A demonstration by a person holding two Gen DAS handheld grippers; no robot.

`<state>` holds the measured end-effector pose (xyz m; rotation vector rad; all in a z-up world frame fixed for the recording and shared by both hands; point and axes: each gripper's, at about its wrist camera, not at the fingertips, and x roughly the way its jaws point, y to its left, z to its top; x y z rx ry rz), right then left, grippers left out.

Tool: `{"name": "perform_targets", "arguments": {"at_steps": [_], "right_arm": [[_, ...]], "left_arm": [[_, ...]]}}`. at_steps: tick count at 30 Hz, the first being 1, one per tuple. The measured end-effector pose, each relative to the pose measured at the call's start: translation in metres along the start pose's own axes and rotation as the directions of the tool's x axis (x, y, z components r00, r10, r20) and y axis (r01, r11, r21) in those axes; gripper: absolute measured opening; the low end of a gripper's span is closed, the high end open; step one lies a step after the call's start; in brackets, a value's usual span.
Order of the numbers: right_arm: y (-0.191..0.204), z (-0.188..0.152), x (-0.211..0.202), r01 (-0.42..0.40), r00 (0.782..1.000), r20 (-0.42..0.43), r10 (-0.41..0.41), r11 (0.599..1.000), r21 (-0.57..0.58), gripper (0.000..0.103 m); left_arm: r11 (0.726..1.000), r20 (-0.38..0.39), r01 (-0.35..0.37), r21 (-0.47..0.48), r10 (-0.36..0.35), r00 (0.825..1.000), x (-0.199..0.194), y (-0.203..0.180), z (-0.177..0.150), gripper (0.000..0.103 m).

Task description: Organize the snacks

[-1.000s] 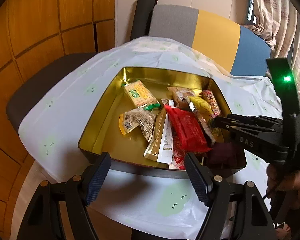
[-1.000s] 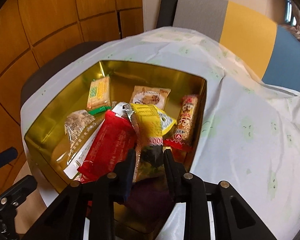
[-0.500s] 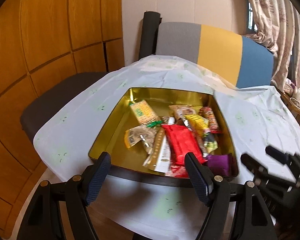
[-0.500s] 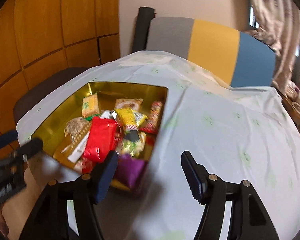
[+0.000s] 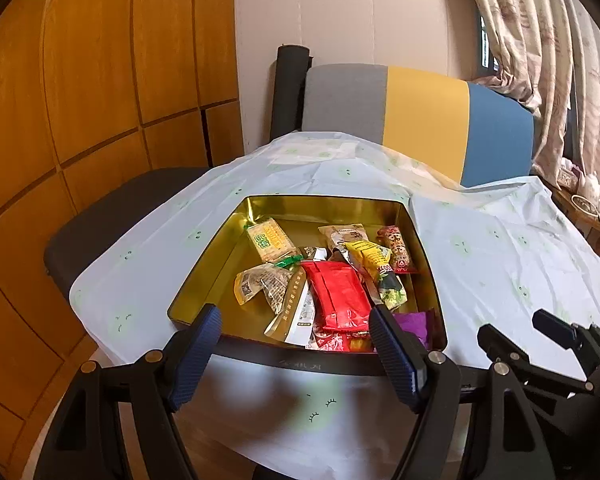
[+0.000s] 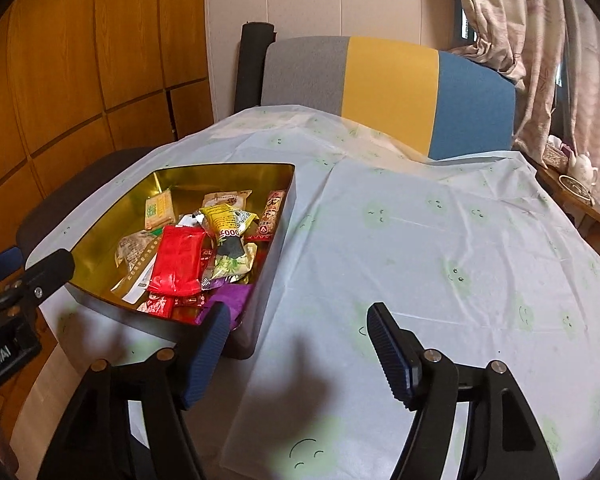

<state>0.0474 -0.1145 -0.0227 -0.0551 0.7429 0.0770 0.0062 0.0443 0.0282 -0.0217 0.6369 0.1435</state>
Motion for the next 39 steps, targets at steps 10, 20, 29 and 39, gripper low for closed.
{"name": "perform_targets", "arguments": {"at_steps": [10,20,29,39], "right_arm": [[0.003,-0.003,-0.003,0.002,1.0,0.007,-0.002,1.0,-0.014,0.072],[0.007,-0.004,-0.004,0.004,1.0,0.004,-0.004,1.0,-0.025,0.072],[0.009,-0.004,-0.004,0.002,1.0,0.0,-0.002,0.999,-0.032,0.072],[0.01,-0.005,-0.004,0.003,1.0,0.0,-0.003,0.999,-0.033,0.072]], "left_arm": [[1.0,0.018,-0.011,-0.007,0.011,1.0,-0.005,0.002,0.0,0.077],[1.0,0.01,-0.026,-0.015,0.026,1.0,-0.002,0.008,-0.001,0.077],[0.999,0.024,-0.033,-0.008,0.033,0.999,-0.005,0.008,0.0,0.077],[0.999,0.026,-0.035,-0.011,0.036,0.999,-0.007,0.009,0.001,0.077]]}}
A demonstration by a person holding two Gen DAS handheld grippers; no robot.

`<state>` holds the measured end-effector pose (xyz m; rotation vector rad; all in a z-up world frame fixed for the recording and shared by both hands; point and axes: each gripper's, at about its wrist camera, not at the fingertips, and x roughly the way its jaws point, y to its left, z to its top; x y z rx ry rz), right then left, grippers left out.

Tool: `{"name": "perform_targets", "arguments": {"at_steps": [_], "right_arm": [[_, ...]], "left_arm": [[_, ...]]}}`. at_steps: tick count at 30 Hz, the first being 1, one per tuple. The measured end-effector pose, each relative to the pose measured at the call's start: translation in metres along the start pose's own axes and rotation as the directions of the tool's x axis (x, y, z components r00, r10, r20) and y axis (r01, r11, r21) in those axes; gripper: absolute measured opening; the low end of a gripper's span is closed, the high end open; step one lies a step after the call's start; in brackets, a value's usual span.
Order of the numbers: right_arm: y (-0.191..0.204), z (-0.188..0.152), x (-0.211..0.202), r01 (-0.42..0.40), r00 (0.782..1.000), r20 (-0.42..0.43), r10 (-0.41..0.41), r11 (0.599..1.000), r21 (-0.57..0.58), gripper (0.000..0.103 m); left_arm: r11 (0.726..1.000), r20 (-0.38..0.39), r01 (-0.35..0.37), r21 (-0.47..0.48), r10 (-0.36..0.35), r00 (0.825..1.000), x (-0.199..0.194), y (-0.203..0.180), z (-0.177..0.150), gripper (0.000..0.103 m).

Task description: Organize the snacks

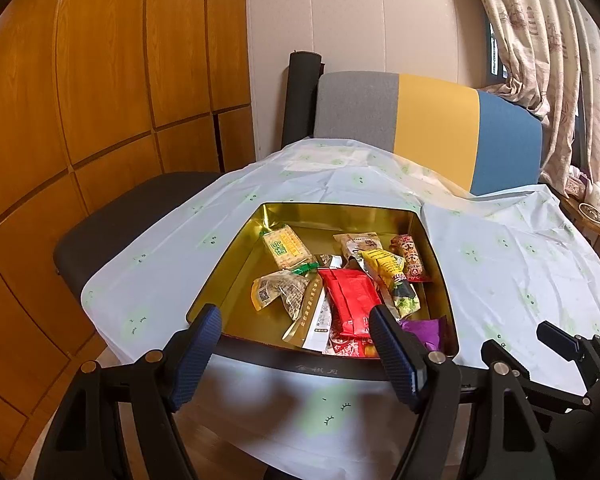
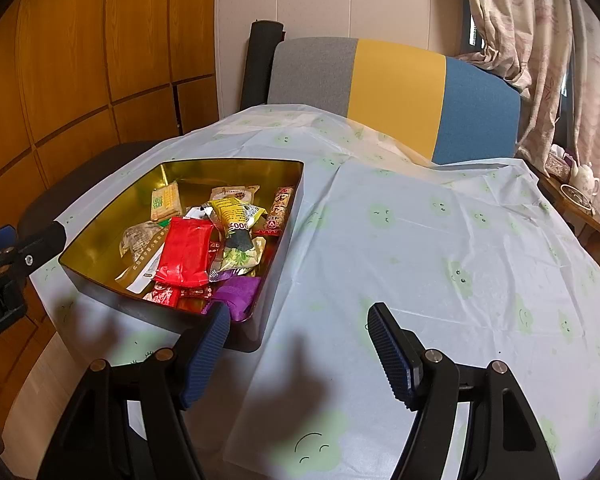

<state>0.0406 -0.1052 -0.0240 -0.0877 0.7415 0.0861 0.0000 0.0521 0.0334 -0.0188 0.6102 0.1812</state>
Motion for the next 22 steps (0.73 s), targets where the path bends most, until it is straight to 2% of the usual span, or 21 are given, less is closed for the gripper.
{"name": "perform_targets", "arguments": {"at_steps": [13,14,17,22], "right_arm": [[0.0007,-0.0001,0.0002,-0.002,1.0,-0.003,0.002,1.0,-0.006,0.073],[0.0005,-0.0002,0.0002,-0.001,1.0,-0.002,0.001,1.0,-0.006,0.073],[-0.0009,-0.0007,0.001,-0.001,1.0,-0.004,0.001,1.0,-0.006,0.073],[-0.0064,-0.0016,0.003,0.001,1.0,-0.008,-0.001,1.0,0.007,0.073]], "left_arm": [[1.0,-0.005,0.004,-0.003,-0.004,1.0,0.0008,-0.0003,0.0003,0.077],[1.0,-0.011,0.007,-0.004,-0.007,1.0,0.0014,-0.0005,0.0007,0.076],[1.0,-0.013,0.018,0.001,-0.018,1.0,0.0021,-0.0017,0.0013,0.061],[1.0,-0.008,0.013,0.005,-0.012,1.0,0.0028,-0.0024,0.0022,0.061]]}}
